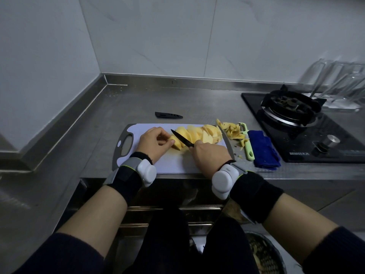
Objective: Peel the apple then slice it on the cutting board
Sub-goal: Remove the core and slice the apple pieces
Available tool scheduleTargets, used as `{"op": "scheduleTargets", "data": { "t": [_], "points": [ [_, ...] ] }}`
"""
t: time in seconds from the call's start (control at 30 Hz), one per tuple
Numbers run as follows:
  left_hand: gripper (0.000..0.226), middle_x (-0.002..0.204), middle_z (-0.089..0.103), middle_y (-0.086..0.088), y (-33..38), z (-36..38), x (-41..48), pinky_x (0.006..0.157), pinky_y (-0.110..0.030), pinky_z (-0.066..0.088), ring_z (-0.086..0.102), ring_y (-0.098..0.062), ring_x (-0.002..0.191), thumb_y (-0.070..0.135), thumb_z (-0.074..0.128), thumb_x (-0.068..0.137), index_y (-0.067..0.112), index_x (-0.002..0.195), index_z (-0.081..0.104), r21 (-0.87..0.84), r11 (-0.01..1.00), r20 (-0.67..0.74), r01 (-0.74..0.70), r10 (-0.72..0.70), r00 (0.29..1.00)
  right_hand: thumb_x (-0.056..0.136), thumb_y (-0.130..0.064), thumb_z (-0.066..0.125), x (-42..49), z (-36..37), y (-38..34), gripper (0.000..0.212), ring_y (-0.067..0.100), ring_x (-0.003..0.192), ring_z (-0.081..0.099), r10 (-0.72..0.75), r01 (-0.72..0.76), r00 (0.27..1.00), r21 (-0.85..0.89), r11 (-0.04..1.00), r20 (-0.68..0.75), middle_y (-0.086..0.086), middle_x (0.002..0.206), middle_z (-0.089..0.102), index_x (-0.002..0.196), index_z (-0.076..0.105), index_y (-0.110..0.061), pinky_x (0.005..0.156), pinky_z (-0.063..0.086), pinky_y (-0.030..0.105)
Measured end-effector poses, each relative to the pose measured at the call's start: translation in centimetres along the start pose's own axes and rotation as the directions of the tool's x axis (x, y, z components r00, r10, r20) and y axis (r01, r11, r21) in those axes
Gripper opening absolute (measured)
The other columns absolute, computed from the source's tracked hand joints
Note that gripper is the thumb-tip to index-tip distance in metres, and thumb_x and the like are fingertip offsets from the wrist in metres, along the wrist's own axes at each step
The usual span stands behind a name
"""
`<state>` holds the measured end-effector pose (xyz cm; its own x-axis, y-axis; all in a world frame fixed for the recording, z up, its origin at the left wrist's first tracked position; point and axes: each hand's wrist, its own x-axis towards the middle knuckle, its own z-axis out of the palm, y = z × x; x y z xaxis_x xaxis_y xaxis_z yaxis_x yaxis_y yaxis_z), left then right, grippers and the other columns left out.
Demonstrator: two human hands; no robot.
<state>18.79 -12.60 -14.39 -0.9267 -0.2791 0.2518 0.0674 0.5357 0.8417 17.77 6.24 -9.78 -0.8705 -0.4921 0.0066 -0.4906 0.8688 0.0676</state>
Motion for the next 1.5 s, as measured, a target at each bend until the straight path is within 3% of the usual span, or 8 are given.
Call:
{"op": "scheduleTargets", "data": {
  "t": [0.23,0.4,0.67,0.8,1.0,1.2,1.5],
  "points": [
    [0.013,0.090,0.061,-0.001,0.0,0.0,0.0,0.082,-0.037,0.058,0.067,-0.018,0.080,0.017,0.077,0.080,0.014,0.077,0.065,0.018,1.000,-0.017,-0.014,0.014,1.000,0.103,-0.024,0.031,0.1,0.4,-0.1,0.024,0.031,0.079,0.065,-0.012,0.013,1.000,-0.020,1.000,0.021,0.010,0.091,0.065,0.105,0.049,-0.007,0.074,0.055,0.044],
    [0.018,0.088,0.062,-0.002,0.1,-0.1,-0.1,0.082,-0.036,0.059,0.068,-0.018,0.079,0.017,0.078,0.079,0.013,0.073,0.062,0.010,1.000,-0.019,0.012,-0.012,1.000,0.098,-0.013,0.039,0.6,0.8,-0.4,0.015,0.031,0.078,0.065,-0.001,0.002,1.000,-0.035,0.999,0.028,0.010,0.091,0.065,0.106,0.050,-0.005,0.067,0.051,0.038],
    [0.019,0.083,0.060,0.001,0.3,-0.2,-0.2,0.082,-0.035,0.058,0.067,-0.019,0.079,0.015,0.079,0.078,0.008,0.073,0.063,0.017,1.000,-0.023,0.002,-0.001,1.000,0.101,-0.020,0.036,0.6,0.8,-0.3,0.020,0.030,0.081,0.064,-0.009,0.009,0.999,-0.013,1.000,0.041,0.009,0.094,0.065,0.106,0.051,-0.007,0.065,0.046,0.036],
    [0.018,0.081,0.059,0.003,0.3,-0.2,-0.2,0.081,-0.035,0.058,0.067,-0.018,0.079,0.014,0.079,0.078,0.007,0.073,0.063,0.024,1.000,-0.023,-0.011,0.011,1.000,0.097,-0.016,0.043,1.4,1.1,-1.1,0.019,0.029,0.083,0.065,0.005,-0.002,0.997,-0.044,0.999,0.072,0.008,0.094,0.064,0.108,0.055,-0.007,0.070,0.052,0.040],
    [0.019,0.084,0.059,0.001,0.3,-0.2,-0.2,0.081,-0.030,0.058,0.067,-0.016,0.077,0.014,0.079,0.078,0.002,0.076,0.064,0.014,1.000,-0.020,-0.012,0.012,1.000,0.097,-0.019,0.043,2.9,1.7,-1.7,0.022,0.025,0.081,0.063,-0.035,0.049,0.991,-0.105,0.993,0.133,0.003,0.091,0.061,0.107,0.060,-0.009,0.061,0.044,0.036],
    [0.018,0.086,0.060,0.000,0.3,-0.2,-0.2,0.081,-0.027,0.057,0.066,-0.016,0.081,0.017,0.075,0.082,0.017,0.070,0.062,0.016,1.000,-0.021,-0.016,0.016,1.000,0.104,-0.035,0.027,1.9,0.3,-0.2,0.038,0.033,0.084,0.064,-0.005,0.005,1.000,0.021,1.000,0.019,0.011,0.095,0.066,0.107,0.051,-0.006,0.071,0.049,0.041],
    [0.015,0.091,0.068,-0.003,0.5,0.2,0.1,0.078,-0.024,0.055,0.068,-0.017,0.080,0.017,0.078,0.079,0.013,0.073,0.064,0.015,0.997,-0.043,0.072,-0.071,0.997,0.105,-0.036,0.025,0.2,-0.5,0.0,0.037,0.031,0.078,0.063,-0.031,0.031,0.999,-0.004,1.000,-0.023,0.010,0.090,0.066,0.105,0.049,-0.008,0.063,0.044,0.037]
  ]
}}
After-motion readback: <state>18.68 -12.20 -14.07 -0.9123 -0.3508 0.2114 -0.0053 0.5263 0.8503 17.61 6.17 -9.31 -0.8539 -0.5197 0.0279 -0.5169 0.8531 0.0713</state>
